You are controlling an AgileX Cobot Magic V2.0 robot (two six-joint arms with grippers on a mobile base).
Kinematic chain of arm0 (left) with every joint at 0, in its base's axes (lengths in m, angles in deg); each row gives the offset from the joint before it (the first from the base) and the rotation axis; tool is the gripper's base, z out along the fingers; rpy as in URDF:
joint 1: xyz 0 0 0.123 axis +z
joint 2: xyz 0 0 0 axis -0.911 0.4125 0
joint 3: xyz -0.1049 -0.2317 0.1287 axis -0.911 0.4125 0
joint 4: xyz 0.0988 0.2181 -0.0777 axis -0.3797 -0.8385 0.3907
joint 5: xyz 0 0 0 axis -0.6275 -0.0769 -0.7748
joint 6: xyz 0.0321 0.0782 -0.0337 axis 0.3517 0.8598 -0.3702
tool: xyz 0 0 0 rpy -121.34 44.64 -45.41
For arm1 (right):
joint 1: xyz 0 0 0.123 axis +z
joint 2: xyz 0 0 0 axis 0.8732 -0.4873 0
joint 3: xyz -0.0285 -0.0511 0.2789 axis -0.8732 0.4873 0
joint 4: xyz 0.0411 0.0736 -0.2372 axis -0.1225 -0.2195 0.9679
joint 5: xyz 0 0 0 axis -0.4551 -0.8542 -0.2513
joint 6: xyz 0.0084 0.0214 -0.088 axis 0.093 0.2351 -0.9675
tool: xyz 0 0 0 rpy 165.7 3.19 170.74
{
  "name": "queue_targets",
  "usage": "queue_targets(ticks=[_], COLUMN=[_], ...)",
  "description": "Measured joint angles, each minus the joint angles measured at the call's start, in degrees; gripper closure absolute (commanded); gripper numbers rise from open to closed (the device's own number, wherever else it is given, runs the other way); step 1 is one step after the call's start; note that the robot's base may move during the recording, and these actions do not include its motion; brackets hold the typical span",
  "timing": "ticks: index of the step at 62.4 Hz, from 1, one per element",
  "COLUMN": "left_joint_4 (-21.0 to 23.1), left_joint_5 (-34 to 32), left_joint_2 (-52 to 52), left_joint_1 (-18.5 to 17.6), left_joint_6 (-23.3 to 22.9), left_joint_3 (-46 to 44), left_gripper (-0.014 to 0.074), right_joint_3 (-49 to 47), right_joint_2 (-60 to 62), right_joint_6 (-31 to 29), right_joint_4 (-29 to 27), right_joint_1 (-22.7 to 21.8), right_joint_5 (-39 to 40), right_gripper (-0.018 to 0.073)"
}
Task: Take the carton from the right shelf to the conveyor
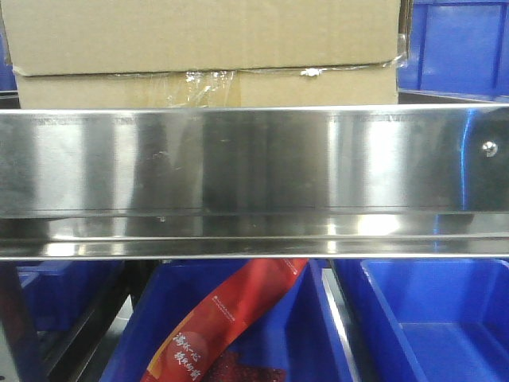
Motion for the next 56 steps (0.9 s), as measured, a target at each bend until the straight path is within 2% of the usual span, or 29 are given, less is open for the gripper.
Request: queue_targets(ticks=[40,56], left_joint_4=[0.00,1.36], left_joint_5=[0.00,-3.88], left_joint_2=[0.00,0.00], left_joint_1=[0.00,0.00], left_joint_6=[0.00,0.00], left_joint_3=[0.00,0.00], left_gripper=[0.0592,0.0592], right_joint_3=[0.00,0.00], right_joint_2=[0.00,0.00], right_joint_6=[0.00,0.00], right_joint_4=[0.00,0.00], right_joint_1=[0.00,0.00], right_joint_5=[1.13,4.24], right_gripper=[0.0616,0.0616])
